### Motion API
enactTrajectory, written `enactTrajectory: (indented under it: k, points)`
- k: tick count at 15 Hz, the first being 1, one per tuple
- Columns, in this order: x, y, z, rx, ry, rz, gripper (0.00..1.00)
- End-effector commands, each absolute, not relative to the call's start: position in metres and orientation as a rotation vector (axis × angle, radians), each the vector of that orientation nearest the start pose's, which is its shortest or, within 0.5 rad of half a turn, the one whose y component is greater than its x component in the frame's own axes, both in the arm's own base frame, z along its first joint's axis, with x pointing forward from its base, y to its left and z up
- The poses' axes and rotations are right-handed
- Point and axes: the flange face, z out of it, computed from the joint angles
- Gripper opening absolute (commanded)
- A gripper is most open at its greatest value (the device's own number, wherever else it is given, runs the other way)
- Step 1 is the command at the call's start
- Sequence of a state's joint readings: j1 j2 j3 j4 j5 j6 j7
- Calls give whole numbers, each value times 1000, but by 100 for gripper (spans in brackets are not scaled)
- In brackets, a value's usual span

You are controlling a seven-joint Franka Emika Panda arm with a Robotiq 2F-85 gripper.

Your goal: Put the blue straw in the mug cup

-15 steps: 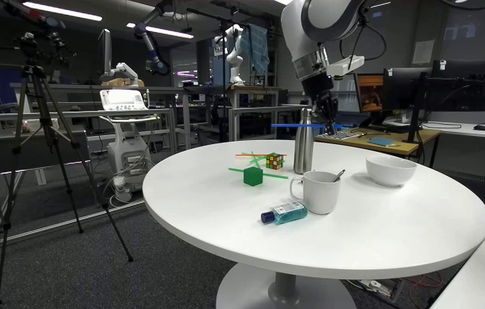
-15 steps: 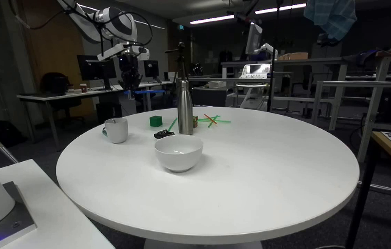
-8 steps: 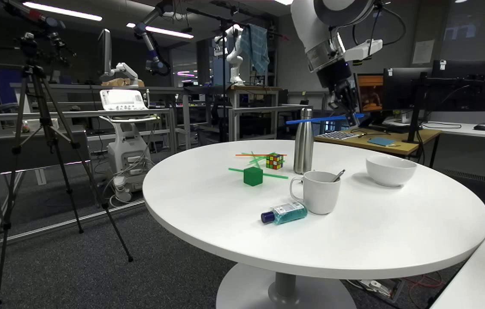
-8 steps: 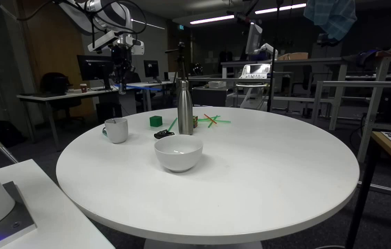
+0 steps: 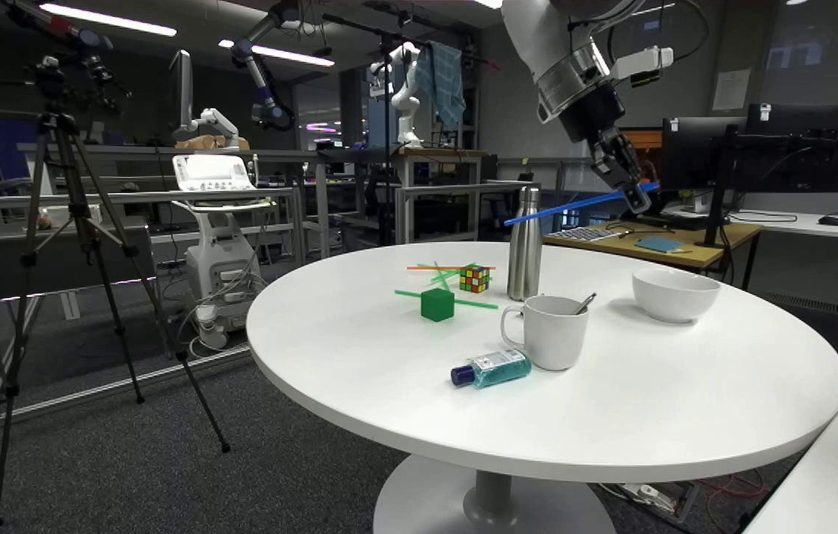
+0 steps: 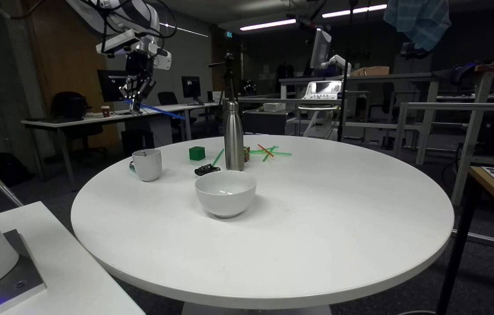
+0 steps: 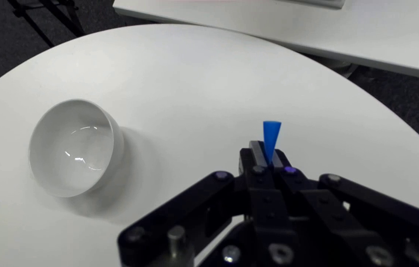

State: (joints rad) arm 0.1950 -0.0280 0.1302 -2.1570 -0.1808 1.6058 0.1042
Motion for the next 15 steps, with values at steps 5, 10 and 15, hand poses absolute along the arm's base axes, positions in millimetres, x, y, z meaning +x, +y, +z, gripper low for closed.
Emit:
enactTrajectory:
  k: [5,10,15]
  points:
    - [422,134,402,-3231,-482,1045,0]
    - [415,143,408,-3121,-508,1176,0]
    - [417,152,403,-3047,-529,1269,0]
